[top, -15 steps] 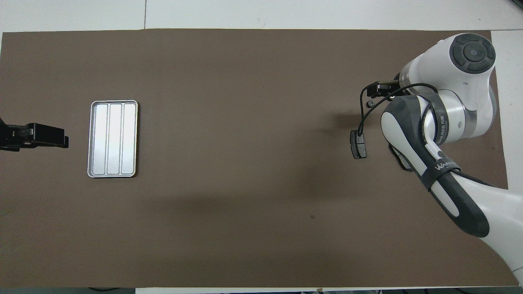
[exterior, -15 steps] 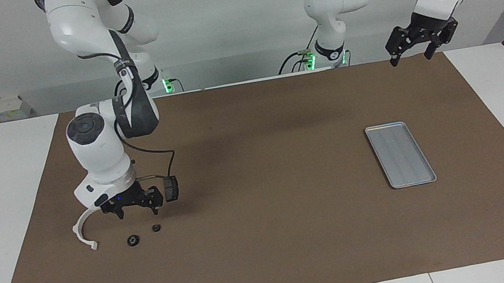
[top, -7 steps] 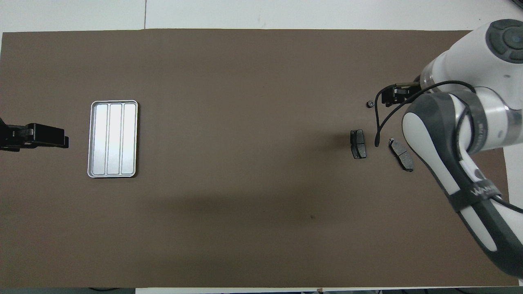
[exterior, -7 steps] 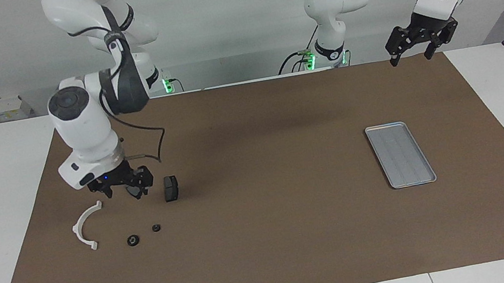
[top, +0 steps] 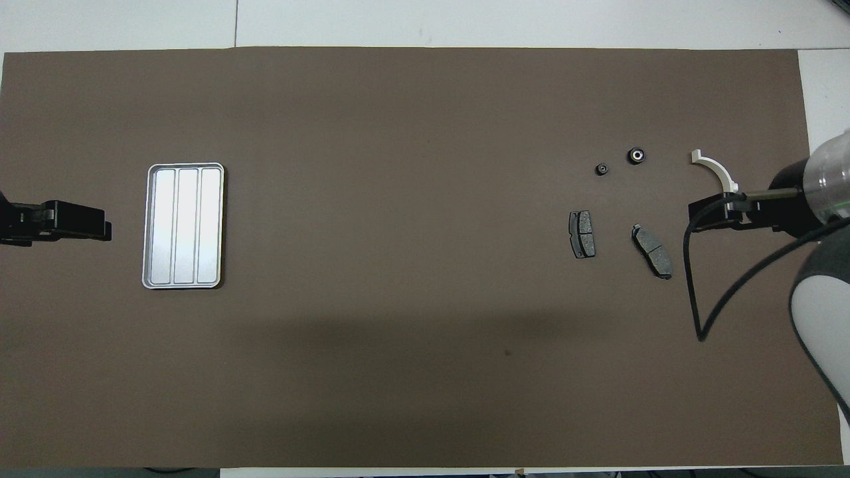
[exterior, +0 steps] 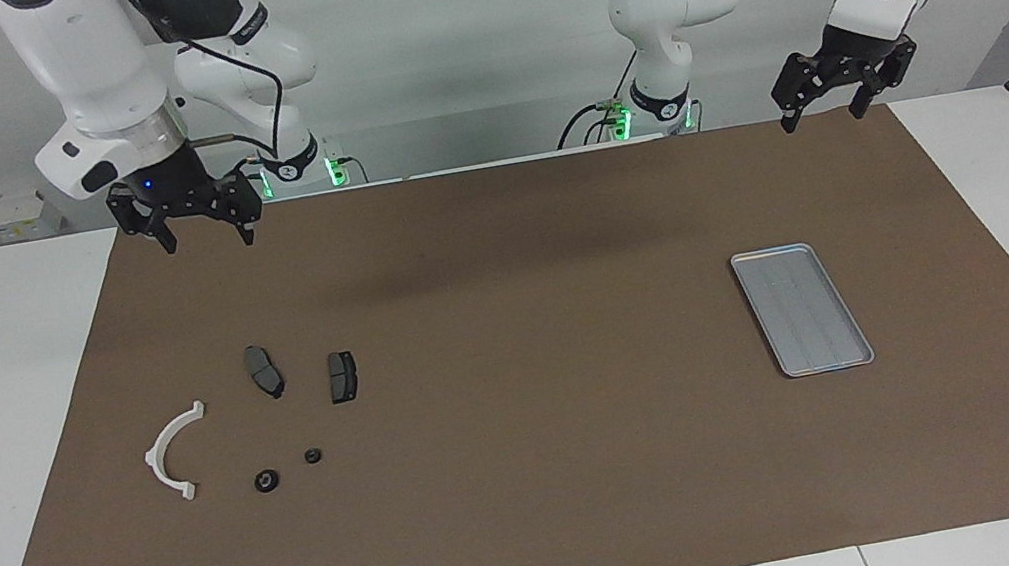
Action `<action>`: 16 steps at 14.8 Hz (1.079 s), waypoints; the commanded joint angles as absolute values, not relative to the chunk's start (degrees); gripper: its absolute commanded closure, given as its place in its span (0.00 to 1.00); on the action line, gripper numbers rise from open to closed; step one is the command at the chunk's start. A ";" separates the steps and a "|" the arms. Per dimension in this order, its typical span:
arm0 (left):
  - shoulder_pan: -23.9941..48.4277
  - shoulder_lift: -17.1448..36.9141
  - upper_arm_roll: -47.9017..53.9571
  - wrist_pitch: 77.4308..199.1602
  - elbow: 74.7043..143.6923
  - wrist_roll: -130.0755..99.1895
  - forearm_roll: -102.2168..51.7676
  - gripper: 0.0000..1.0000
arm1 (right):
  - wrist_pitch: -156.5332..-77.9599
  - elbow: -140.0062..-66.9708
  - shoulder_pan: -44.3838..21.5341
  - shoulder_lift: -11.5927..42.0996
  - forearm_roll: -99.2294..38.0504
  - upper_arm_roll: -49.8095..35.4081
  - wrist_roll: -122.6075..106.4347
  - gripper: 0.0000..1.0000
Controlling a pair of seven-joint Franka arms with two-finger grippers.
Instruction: Place bearing gear from tray to pile
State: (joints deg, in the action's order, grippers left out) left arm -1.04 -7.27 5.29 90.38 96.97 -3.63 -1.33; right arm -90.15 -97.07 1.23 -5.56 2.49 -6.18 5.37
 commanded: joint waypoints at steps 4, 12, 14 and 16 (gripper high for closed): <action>-0.88 -7.65 5.19 89.47 96.68 -3.43 -1.93 0.00 | -85.70 -96.33 2.64 -7.65 0.97 -6.86 1.85 0.00; -0.88 -7.65 5.19 89.47 96.68 -3.43 -1.93 0.00 | -85.78 -95.71 2.11 -7.12 -2.81 -5.45 2.11 0.00; -0.88 -7.65 5.19 89.47 96.68 -3.43 -1.93 0.00 | -86.04 -95.71 1.76 -5.20 -2.81 -4.40 2.11 0.00; -0.88 -7.65 5.19 89.47 96.68 -3.43 -1.93 0.00 | -86.05 -94.67 1.76 -3.26 -2.81 -4.22 2.02 0.00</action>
